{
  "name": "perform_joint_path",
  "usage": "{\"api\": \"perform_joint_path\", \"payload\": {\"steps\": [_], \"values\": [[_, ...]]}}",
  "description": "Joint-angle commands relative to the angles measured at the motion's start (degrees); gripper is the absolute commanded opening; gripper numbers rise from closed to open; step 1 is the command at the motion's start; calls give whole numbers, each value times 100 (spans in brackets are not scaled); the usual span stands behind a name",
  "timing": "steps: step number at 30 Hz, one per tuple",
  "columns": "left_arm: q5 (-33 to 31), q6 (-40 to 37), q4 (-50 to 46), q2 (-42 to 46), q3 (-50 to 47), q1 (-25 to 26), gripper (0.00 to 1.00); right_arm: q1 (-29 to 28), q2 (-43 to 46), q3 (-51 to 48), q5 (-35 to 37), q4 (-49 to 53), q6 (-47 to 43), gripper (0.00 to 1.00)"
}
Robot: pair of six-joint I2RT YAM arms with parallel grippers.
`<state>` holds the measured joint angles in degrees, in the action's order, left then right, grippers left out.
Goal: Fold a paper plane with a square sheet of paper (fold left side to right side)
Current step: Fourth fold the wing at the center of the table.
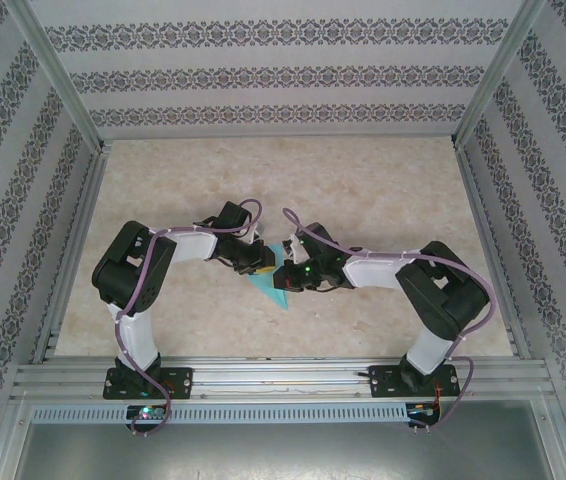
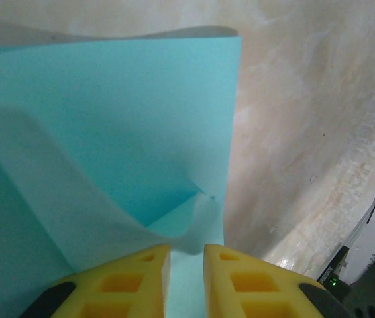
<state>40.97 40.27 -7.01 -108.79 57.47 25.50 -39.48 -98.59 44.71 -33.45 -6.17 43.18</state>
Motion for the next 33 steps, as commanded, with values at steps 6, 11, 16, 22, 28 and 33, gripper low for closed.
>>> {"api": "perform_joint_path", "payload": {"steps": [6, 11, 16, 22, 28, 33], "values": [[-441, -63, -293, -181, -66, 24, 24, 54, -265, 49, 396, 246, -142, 3], [-408, -61, -293, -115, -35, 17, 27, 55, -345, 3, 418, 349, -161, 1], [-465, -115, -308, 251, -36, 13, 30, 55, -424, -135, 533, 506, -156, 0], [-591, -182, -308, 824, -209, -8, 29, 55, -425, -299, 807, 732, -257, 0], [-245, 86, 304, 1042, -704, 49, 19, 20, -433, -332, 978, 732, -353, 0], [-51, 355, 808, 864, -897, 249, 15, -36, -489, -296, 1120, 797, -398, 0]]}}
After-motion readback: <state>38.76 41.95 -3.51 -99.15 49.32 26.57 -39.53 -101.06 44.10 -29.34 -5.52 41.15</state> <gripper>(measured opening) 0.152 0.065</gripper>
